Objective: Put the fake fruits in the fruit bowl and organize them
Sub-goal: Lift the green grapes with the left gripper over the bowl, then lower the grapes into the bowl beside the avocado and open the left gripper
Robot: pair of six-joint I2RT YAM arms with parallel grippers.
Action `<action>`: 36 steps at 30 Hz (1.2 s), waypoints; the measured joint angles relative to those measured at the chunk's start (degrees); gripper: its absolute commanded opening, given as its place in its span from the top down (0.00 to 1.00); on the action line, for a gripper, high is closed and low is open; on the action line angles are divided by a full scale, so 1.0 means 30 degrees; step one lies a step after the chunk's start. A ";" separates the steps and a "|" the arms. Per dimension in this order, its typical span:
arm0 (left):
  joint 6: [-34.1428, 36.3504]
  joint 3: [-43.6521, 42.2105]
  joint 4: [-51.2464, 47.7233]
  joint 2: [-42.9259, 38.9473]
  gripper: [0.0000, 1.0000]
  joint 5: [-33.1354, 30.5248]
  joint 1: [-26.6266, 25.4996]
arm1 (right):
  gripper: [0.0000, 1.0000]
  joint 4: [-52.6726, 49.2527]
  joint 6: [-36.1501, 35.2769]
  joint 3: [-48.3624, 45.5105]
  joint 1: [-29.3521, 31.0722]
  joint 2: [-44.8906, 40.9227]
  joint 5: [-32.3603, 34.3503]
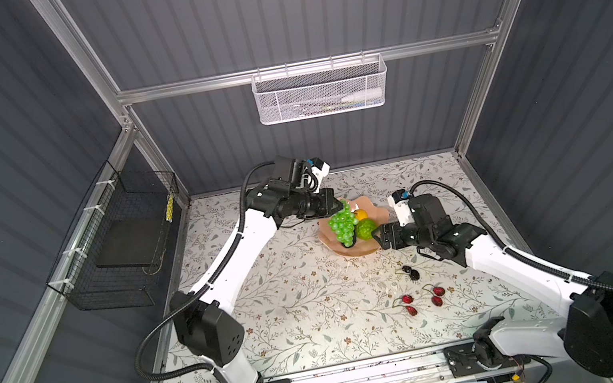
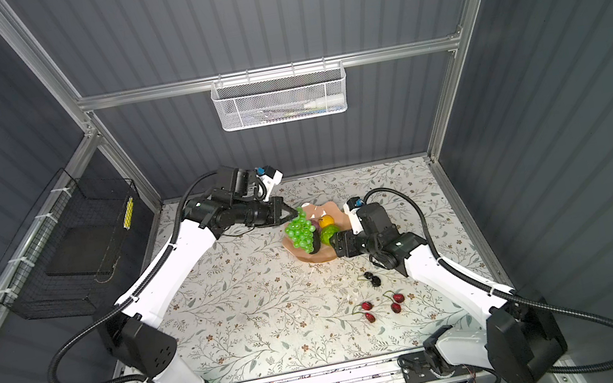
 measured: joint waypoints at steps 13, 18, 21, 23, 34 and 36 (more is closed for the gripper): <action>-0.1647 -0.0335 0.4401 0.2674 1.00 0.1632 -0.0721 | 0.17 -0.0255 -0.0510 0.0000 -0.0459 -0.1195 0.0707; -0.1712 -0.1683 0.4940 0.2659 1.00 0.1457 -0.0714 | 0.17 -0.0270 -0.0576 -0.0007 -0.0459 -0.1195 0.0714; -0.1712 -0.2659 0.5049 0.2514 1.00 0.1122 -0.0641 | 0.17 -0.0270 -0.0641 -0.0007 -0.0459 -0.1078 0.0707; -0.1705 -0.3439 0.5129 0.2229 1.00 0.0831 -0.0517 | 0.17 -0.0262 -0.0656 -0.0007 -0.0459 -0.0911 0.0699; -0.1705 -0.5501 0.5909 0.0721 1.00 -0.0080 0.0794 | 0.17 -0.0219 -0.0714 0.0175 -0.0510 0.0226 0.0335; -0.1698 -0.5697 0.6018 0.0721 1.00 -0.0146 0.1005 | 0.17 -0.0138 -0.0707 0.0306 -0.0510 0.0503 0.0146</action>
